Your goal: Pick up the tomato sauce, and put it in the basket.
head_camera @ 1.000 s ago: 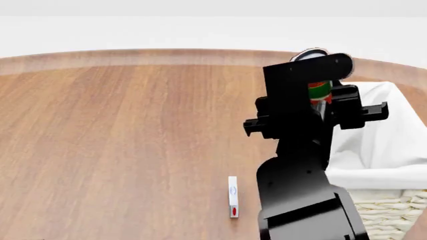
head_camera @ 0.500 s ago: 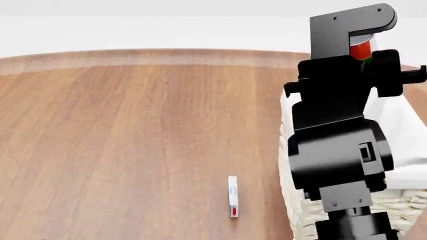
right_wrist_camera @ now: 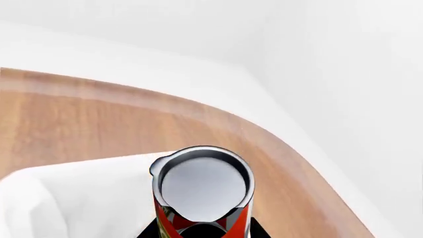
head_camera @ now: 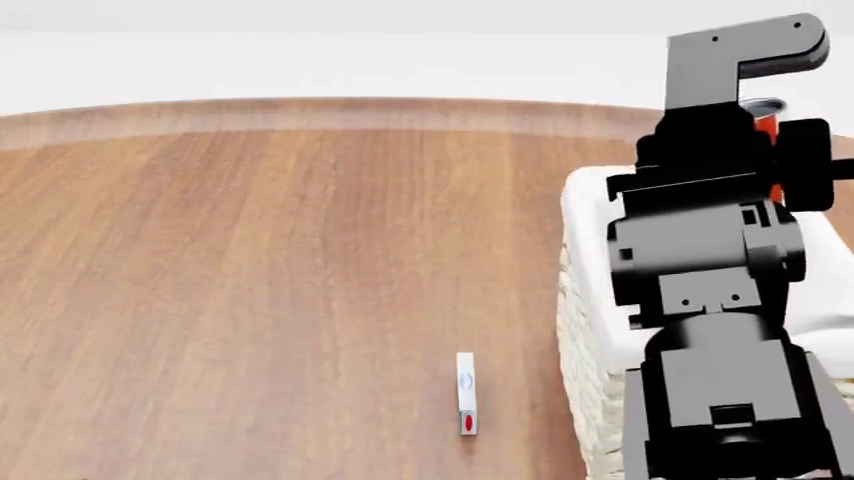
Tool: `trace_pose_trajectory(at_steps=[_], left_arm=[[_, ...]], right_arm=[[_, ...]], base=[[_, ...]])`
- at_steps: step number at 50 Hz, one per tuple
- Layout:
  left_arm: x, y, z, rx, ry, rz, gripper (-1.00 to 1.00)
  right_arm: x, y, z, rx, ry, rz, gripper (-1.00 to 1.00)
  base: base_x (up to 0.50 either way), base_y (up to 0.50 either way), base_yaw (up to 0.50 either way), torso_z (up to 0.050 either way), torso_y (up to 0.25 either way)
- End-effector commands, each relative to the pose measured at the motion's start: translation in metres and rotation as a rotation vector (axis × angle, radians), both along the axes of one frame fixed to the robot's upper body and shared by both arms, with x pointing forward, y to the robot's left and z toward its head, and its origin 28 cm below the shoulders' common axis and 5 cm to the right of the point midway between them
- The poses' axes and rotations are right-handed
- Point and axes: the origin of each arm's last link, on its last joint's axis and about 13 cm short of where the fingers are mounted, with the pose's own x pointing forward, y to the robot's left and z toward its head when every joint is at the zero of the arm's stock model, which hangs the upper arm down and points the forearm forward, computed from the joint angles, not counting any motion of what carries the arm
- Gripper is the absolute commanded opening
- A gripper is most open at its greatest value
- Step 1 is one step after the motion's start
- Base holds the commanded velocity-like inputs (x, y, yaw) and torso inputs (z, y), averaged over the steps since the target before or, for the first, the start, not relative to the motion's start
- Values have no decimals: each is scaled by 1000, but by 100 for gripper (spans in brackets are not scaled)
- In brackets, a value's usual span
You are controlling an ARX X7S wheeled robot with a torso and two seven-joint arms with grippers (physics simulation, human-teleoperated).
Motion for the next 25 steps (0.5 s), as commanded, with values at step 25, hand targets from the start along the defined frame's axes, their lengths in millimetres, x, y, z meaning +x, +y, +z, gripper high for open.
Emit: trace_pose_trajectory(at_steps=[25], left_arm=[[9,0,-6,0,29,5,100]], right_arm=[[-6,0,-11,-5,146,-28,-100]], base=[[0,0,0,0,0]])
